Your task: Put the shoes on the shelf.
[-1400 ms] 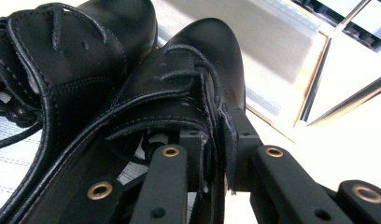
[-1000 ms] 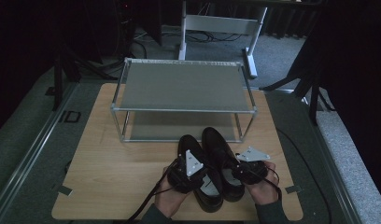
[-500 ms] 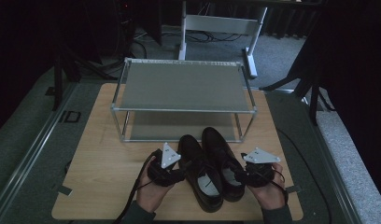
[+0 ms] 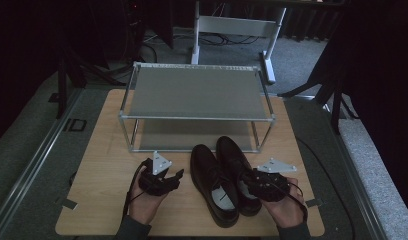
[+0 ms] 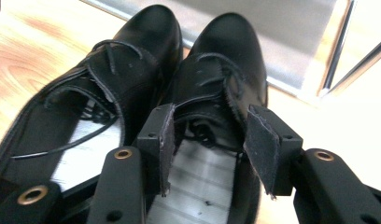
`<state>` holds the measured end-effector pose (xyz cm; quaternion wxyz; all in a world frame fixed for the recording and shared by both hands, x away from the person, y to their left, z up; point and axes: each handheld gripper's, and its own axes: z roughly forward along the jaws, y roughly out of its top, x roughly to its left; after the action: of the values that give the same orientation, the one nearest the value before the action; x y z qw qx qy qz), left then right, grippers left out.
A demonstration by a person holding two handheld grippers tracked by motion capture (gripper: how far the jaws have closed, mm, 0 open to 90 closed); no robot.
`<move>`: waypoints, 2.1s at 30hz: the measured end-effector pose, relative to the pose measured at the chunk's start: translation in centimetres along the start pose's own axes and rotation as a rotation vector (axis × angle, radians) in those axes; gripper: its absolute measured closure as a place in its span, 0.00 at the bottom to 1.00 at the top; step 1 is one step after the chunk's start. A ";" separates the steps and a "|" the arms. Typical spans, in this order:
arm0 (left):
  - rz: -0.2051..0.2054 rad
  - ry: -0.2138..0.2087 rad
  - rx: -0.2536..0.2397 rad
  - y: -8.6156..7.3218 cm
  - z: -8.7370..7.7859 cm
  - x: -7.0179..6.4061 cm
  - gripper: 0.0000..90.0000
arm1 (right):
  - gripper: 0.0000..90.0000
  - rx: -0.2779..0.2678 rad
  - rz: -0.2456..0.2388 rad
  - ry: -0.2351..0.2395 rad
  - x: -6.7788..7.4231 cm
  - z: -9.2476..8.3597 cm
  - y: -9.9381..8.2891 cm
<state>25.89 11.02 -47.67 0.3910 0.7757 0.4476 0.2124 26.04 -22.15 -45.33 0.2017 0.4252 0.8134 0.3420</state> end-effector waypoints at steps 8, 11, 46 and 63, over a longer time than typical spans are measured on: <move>-0.026 0.019 0.016 -0.8 -0.1 1.1 0.54 | 0.56 0.062 0.024 -0.016 1.3 -0.2 0.2; -0.030 0.023 0.016 -0.9 -0.1 1.4 0.54 | 0.56 0.089 0.031 -0.011 1.8 -0.3 0.2; -0.025 0.018 0.010 -0.9 -0.2 1.0 0.54 | 0.64 0.318 0.152 0.010 4.9 1.3 -0.6; -0.022 0.012 0.011 -1.0 0.0 0.9 0.54 | 0.89 0.379 0.147 0.045 4.3 2.5 -0.5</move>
<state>25.79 12.08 -48.45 0.3863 0.7716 0.4596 0.2104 24.88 -17.79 -47.61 0.0742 0.5059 0.8343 0.2062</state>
